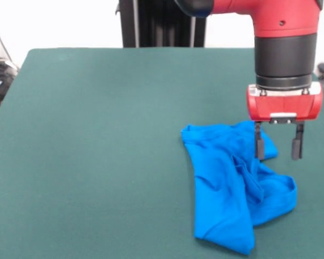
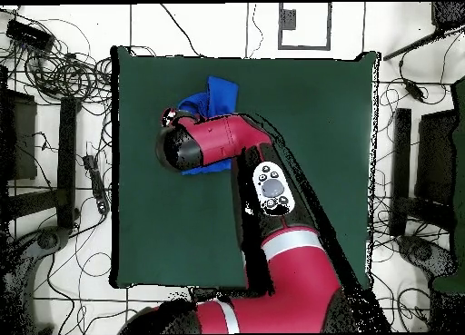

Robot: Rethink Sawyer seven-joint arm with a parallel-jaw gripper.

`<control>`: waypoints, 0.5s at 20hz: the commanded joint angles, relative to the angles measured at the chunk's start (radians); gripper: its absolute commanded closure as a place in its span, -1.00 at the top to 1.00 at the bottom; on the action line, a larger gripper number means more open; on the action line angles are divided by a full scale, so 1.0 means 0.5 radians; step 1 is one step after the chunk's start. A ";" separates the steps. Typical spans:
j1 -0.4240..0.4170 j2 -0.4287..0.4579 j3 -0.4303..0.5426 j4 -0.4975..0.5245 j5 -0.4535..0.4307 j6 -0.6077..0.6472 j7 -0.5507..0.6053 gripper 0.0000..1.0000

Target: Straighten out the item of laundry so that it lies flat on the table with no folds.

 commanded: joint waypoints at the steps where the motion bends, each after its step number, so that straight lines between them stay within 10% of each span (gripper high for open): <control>1: 0.041 0.107 0.180 0.106 -0.066 0.260 -0.299 1.00; 10: 0.004 0.138 0.246 0.084 -0.140 0.274 -0.436 1.00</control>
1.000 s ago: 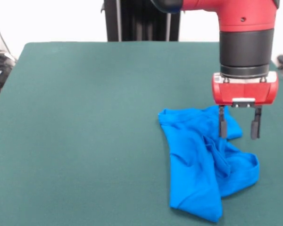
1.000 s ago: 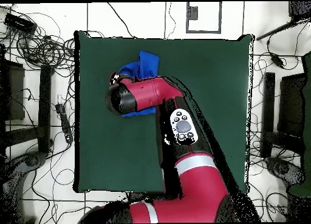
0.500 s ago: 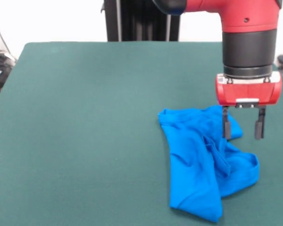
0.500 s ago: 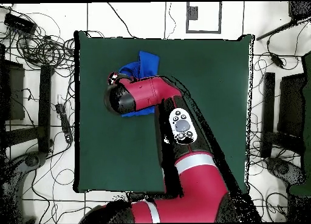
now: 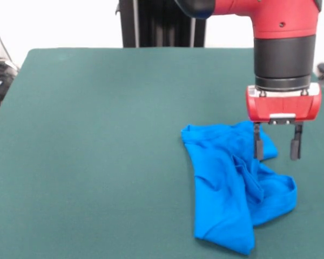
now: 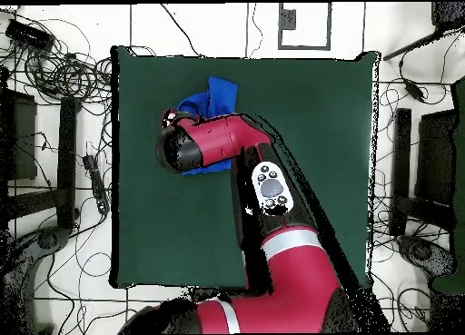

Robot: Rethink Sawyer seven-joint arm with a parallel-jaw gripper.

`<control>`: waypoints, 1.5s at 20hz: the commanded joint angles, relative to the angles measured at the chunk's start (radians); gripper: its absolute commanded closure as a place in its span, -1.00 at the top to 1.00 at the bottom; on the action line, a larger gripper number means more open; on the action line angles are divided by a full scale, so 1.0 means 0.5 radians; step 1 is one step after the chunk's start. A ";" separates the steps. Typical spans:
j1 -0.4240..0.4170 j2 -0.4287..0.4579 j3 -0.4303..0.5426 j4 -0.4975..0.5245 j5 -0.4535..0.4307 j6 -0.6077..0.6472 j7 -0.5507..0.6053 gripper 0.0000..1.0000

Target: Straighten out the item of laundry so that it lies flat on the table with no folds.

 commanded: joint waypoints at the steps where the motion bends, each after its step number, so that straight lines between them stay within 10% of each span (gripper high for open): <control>1: 0.006 0.139 0.233 0.073 -0.087 0.279 -0.439 1.00; 30: -0.112 0.249 0.356 -0.037 -0.400 0.314 -0.631 1.00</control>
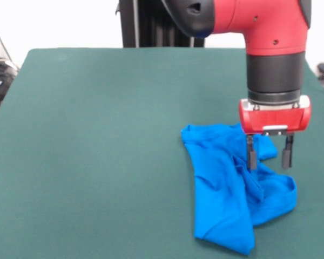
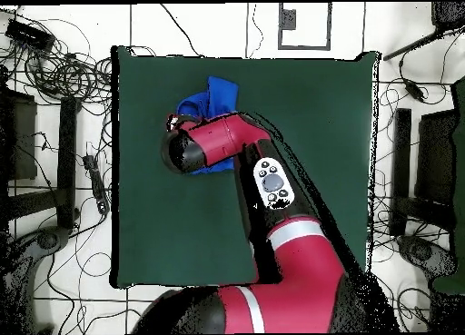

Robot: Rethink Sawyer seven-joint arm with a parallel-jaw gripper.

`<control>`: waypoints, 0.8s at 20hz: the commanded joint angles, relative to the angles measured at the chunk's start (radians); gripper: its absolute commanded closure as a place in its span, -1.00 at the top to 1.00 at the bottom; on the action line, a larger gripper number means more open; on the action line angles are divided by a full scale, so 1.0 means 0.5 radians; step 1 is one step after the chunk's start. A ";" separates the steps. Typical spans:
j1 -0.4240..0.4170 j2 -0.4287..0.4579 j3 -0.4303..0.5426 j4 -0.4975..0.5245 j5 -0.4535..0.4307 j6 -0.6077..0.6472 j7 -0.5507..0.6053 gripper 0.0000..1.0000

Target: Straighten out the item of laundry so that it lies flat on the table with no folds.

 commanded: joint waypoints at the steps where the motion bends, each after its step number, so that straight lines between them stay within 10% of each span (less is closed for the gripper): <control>1: -0.029 0.162 0.224 0.004 -0.124 0.286 -0.633 1.00; 16: -0.051 0.170 0.268 -0.008 -0.180 0.317 -0.610 1.00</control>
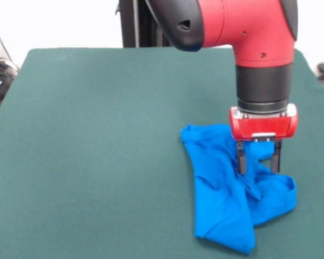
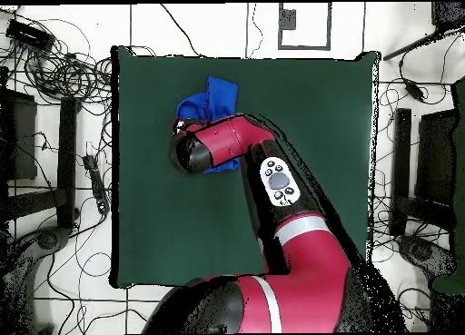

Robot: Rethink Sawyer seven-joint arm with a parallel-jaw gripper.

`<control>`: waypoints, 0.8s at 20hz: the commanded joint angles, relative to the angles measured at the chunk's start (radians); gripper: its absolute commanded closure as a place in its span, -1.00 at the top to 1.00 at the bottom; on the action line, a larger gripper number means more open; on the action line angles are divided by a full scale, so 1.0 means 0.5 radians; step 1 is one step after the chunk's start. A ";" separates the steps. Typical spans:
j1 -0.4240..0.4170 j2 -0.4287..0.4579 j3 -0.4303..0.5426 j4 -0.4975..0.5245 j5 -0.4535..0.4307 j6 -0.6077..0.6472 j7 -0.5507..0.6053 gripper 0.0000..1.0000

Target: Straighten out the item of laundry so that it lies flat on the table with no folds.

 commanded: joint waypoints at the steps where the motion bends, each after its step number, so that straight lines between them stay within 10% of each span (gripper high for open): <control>1: 0.008 0.105 0.212 0.008 -0.083 0.279 -0.606 1.00; 16: 0.001 0.040 0.258 0.036 -0.059 0.402 -0.574 1.00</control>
